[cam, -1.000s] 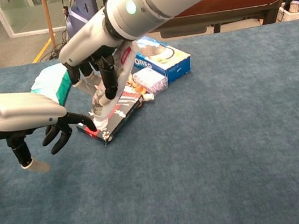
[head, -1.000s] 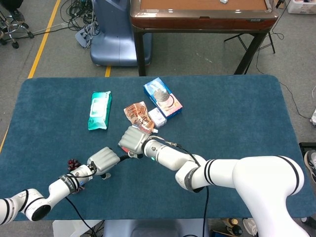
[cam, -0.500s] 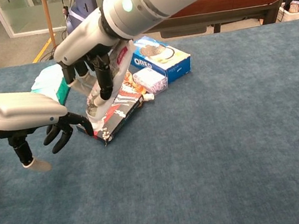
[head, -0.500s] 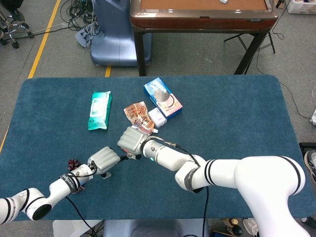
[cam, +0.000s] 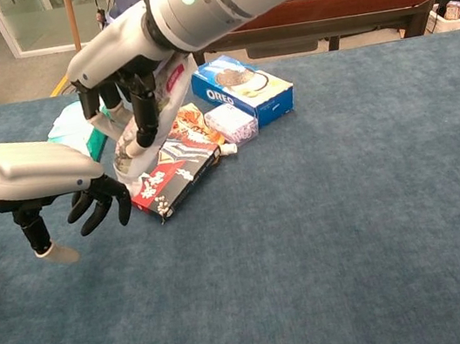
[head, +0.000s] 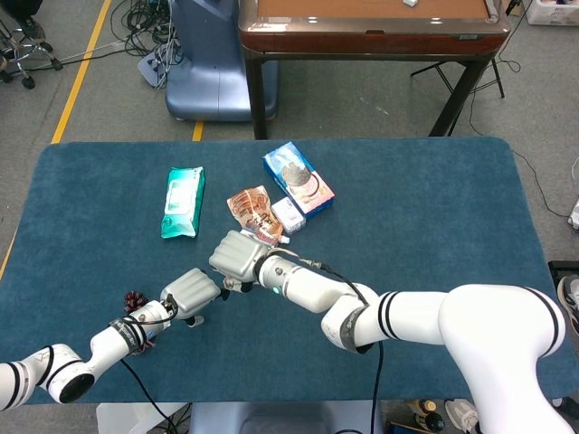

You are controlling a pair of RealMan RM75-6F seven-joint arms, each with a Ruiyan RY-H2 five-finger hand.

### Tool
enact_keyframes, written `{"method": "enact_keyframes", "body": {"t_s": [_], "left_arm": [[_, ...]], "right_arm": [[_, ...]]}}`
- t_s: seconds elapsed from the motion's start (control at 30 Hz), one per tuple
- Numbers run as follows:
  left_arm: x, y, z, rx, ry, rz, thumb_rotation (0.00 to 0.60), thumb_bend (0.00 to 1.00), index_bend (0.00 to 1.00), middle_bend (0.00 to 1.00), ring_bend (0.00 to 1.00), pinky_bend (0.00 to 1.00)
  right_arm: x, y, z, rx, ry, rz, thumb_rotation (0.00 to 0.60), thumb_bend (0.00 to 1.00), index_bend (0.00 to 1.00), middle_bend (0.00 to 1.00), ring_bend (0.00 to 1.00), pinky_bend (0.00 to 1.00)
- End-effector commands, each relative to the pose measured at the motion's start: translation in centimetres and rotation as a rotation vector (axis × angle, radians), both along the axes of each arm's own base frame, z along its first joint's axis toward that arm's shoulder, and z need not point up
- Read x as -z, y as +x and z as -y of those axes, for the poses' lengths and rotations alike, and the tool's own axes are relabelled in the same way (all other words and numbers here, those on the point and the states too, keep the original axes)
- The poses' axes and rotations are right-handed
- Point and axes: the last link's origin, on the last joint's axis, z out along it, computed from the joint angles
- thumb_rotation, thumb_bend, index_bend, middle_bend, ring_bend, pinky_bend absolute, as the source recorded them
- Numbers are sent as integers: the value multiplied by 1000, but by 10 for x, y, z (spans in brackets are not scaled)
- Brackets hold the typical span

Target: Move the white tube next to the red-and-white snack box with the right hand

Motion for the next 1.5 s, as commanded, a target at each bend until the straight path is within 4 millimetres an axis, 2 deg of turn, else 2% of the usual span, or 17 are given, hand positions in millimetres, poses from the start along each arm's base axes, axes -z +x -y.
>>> {"method": "enact_keyframes", "body": {"t_s": [0.03, 0.57, 0.83, 1.07, 1.2, 1.4, 1.5], "left_arm": [[0, 0, 0, -1, -1, 0, 600, 197, 70, 550, 523, 390], [-1, 1, 2, -2, 0, 0, 600, 197, 65, 549, 521, 393], [-12, -6, 2, -14, 27, -15, 600, 197, 65, 548, 520, 393], [-27, -17, 3, -41, 62, -31, 600, 197, 65, 547, 520, 393], [-34, -23, 2, -58, 81, -40, 600, 197, 65, 547, 519, 393], [-42, -30, 0, -81, 112, -49, 600, 197, 65, 547, 518, 392], [-45, -35, -2, -94, 127, -55, 600, 197, 65, 547, 518, 393]], "right_arm": [[-2, 0, 0, 8, 2, 14, 600, 1000, 937, 798, 851, 483], [-14, -6, 1, 34, 7, 65, 600, 1000, 937, 798, 857, 485], [-25, -29, 4, 58, -12, 54, 600, 1000, 937, 798, 857, 485], [-31, -48, 2, 114, 1, 133, 600, 995, 937, 798, 833, 485], [-31, -57, -1, 160, 32, 189, 600, 888, 937, 788, 813, 485], [-24, -77, -5, 160, 58, 204, 600, 819, 937, 766, 794, 487], [-20, -87, -5, 163, 63, 202, 600, 675, 933, 732, 762, 494]]}}
